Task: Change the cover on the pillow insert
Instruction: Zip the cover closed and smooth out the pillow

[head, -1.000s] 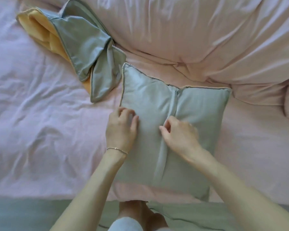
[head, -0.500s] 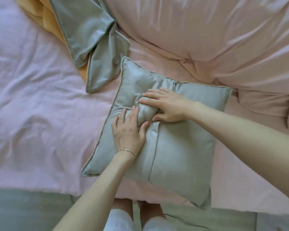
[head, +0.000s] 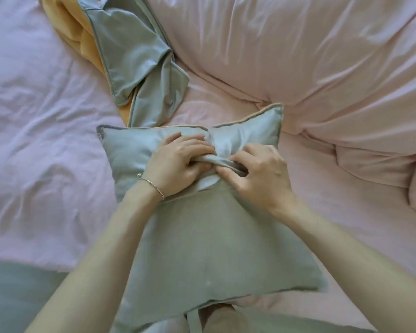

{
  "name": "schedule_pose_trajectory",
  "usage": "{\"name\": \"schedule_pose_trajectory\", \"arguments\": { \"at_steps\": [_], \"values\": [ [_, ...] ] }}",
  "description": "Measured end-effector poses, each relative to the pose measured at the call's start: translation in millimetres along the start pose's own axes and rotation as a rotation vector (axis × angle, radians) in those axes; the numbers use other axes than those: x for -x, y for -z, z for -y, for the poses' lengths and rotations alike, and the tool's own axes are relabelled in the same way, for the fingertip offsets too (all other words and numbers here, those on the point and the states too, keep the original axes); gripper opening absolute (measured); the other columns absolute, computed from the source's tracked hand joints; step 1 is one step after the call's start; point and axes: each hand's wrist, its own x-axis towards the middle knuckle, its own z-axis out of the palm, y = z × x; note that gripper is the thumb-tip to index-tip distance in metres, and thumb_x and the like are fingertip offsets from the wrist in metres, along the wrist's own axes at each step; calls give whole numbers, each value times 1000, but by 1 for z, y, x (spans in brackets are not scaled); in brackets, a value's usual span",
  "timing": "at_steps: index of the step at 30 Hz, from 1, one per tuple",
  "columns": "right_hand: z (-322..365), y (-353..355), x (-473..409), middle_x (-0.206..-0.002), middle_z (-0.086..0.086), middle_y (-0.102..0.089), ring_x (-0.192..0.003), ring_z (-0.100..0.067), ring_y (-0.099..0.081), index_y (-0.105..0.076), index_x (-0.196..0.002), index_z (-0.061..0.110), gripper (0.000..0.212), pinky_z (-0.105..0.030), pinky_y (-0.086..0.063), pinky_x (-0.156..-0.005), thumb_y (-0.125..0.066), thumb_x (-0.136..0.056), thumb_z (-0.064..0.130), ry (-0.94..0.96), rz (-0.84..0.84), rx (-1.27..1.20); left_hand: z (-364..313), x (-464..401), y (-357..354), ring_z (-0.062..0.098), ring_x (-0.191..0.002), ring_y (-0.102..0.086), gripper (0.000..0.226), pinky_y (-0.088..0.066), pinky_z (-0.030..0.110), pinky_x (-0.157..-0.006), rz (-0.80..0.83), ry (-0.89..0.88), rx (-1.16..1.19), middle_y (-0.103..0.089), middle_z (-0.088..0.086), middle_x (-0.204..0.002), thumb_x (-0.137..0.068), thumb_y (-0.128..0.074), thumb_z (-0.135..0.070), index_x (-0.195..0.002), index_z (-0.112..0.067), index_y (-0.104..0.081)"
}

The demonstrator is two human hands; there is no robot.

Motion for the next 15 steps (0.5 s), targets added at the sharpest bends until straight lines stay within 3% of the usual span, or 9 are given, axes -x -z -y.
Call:
{"name": "schedule_pose_trajectory", "arguments": {
  "at_steps": [3, 6, 9, 11, 13, 15],
  "values": [
    [-13, -6, 21, -107, -8, -61, -107, -29, -54, -67, -101, 14, 65, -42, -45, -91, -42, -70, 65, -51, 379, -23, 2, 26, -26, 29, -132, -38, 53, -20, 42, -110, 101, 33, -122, -51, 6, -136, -77, -49, -37, -126, -18, -56],
    [-17, -8, 27, -140, -3, -34, -135, -21, -22, -34, -141, 17, 95, -41, -23, -112, -42, -65, 73, -77, 566, -130, 7, 46, -31, 25, -136, -26, 63, -11, 33, -114, 13, 53, -82, -39, 8, -143, -80, -50, -43, -134, -11, -46],
    [-13, -8, 18, -149, 0, -10, -139, -17, 1, -5, -148, 18, 117, -37, -6, -116, -42, -59, 83, -18, 704, -80, 13, 45, -22, 17, -139, -19, 81, -1, 21, -114, 62, 94, -29, -29, -1, -146, -74, -46, -61, -140, -15, -35],
    [-8, -14, 20, -151, 0, -2, -140, -18, 7, 5, -148, 17, 119, -41, 2, -116, -52, -63, 78, -28, 804, -31, 16, 43, -25, 14, -140, -18, 84, 1, 22, -113, 164, 117, -134, -29, -6, -147, -72, -35, -68, -142, -21, -31],
    [-4, -24, 24, -152, 0, -6, -141, -21, 4, 6, -148, 15, 115, -44, 4, -115, -56, -69, 72, -54, 868, 14, 15, 44, -36, 19, -140, -24, 82, -2, 29, -113, 251, 126, -304, -36, -4, -147, -74, -27, -67, -140, -21, -37],
    [-2, -35, 25, -148, -3, -20, -140, -23, -6, -6, -147, 13, 107, -46, -1, -114, -56, -71, 69, -55, 889, 58, 13, 44, -47, 27, -131, -41, 72, -11, 36, -109, 314, 124, -427, -53, 2, -135, -77, -29, -58, -128, -15, -54]
  ]
}}
